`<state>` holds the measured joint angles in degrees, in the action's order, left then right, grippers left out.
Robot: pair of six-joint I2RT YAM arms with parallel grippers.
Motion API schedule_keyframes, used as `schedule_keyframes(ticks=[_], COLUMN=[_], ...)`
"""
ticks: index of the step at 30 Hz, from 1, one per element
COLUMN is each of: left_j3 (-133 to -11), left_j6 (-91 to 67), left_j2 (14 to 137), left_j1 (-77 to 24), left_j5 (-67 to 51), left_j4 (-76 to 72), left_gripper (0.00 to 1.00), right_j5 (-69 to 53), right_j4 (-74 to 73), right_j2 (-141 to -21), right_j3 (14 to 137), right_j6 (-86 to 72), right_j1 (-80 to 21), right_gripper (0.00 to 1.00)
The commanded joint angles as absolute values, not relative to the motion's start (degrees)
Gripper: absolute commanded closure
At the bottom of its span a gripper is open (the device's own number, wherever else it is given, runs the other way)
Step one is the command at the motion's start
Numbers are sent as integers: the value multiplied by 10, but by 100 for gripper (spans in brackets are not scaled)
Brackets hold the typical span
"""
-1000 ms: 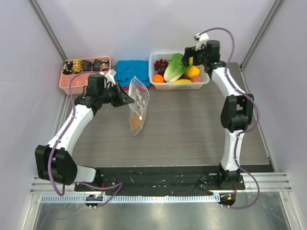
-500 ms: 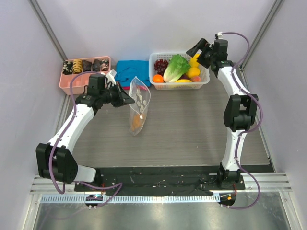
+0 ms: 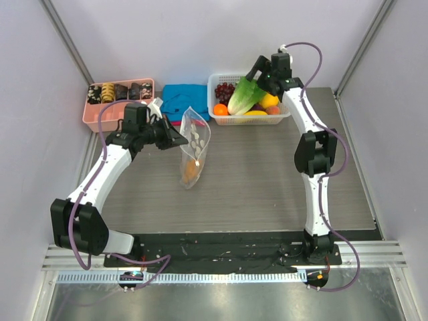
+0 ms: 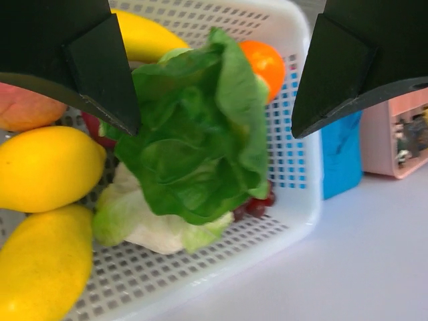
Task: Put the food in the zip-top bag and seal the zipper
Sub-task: Pick up the fake vegetable from the bin.
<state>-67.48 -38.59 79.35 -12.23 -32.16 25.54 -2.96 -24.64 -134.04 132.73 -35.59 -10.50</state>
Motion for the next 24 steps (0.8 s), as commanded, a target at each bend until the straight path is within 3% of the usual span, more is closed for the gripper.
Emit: schedule_keyframes(ticks=[1,5,11,14,20,21,24], left_j3=[-694,-694,-694,-694,-698,-699,-700], left_j6=[-388,-388,-388,-387,-386,-387,-386], left_j2=[795,799,801,802,802,802,800], left_j1=[-119,-120,-120,-120,-118,-119,-118], left_j5=[-332,-333,-333,-334,-333,-334,-334], left_j4=[243,240,241,242,246,245,248], left_gripper=[100,100,100,100,100,100,100], right_j5=[22,46,-47,-126,-194,-201,-216], right_j4=[-261,-260,-242,-221,-203,-200,-189], right_j2=[-1372,-1382,-1404,-1411,-1406,-1398,-1371], right_j3=[1354,1335,1334,1330,1327,1325,1323], right_j6=[-316,-269,-267,-295,-344,-345,-356], right_j1=[-104,-113,-112,-103,-75,-70,-55], right_gripper=[0,0,0,10,49,71,99])
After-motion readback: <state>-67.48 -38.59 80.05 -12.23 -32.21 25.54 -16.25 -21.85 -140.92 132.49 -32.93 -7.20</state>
